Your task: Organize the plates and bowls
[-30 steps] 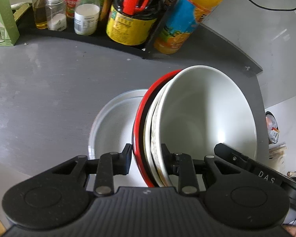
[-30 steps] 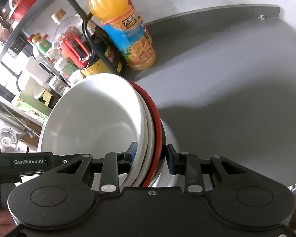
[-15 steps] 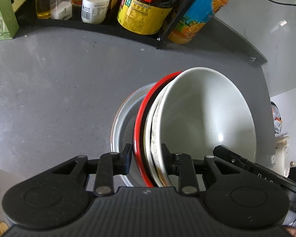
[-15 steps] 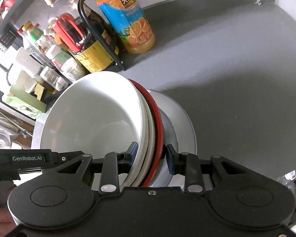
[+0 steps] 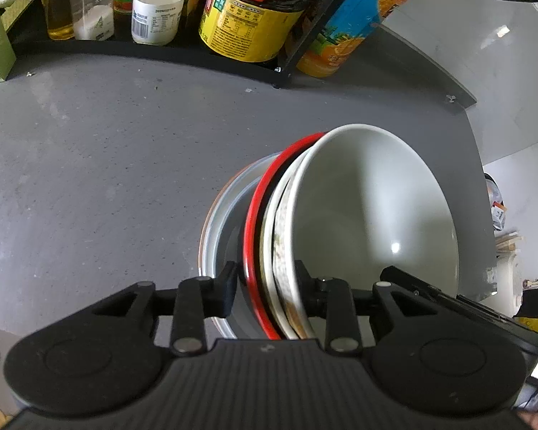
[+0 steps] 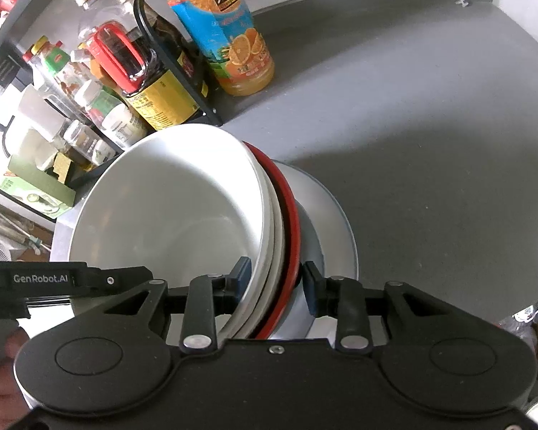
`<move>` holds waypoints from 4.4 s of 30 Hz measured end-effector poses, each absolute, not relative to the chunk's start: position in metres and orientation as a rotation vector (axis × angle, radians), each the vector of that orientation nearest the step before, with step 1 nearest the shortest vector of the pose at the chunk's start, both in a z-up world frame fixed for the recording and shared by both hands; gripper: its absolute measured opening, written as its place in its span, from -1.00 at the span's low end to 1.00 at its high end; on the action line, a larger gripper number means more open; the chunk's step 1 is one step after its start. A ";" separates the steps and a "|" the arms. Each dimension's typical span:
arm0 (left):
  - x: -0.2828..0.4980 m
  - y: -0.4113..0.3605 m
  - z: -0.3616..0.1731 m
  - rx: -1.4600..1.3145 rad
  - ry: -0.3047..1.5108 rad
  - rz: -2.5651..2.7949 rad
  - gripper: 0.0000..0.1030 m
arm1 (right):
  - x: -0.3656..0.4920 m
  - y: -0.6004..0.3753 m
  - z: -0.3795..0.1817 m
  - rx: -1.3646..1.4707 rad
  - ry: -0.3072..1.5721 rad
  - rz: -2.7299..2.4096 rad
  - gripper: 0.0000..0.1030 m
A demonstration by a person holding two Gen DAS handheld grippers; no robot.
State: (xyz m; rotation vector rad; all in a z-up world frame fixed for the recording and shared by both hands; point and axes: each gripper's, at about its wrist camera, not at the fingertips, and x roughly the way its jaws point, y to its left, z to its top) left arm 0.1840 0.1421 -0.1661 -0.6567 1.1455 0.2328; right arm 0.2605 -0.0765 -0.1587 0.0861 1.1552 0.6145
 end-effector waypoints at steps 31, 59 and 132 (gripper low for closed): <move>0.138 0.088 -0.109 -0.475 0.988 0.354 0.69 | 0.220 -0.159 -0.103 0.102 0.961 0.672 0.82; 0.008 -0.078 -0.041 -0.321 0.911 0.383 0.86 | 0.114 -0.306 -0.038 0.044 0.792 0.608 1.00; -0.055 -0.126 -0.048 -0.195 0.839 0.229 0.99 | 0.016 -0.355 -0.037 0.047 0.723 0.456 1.00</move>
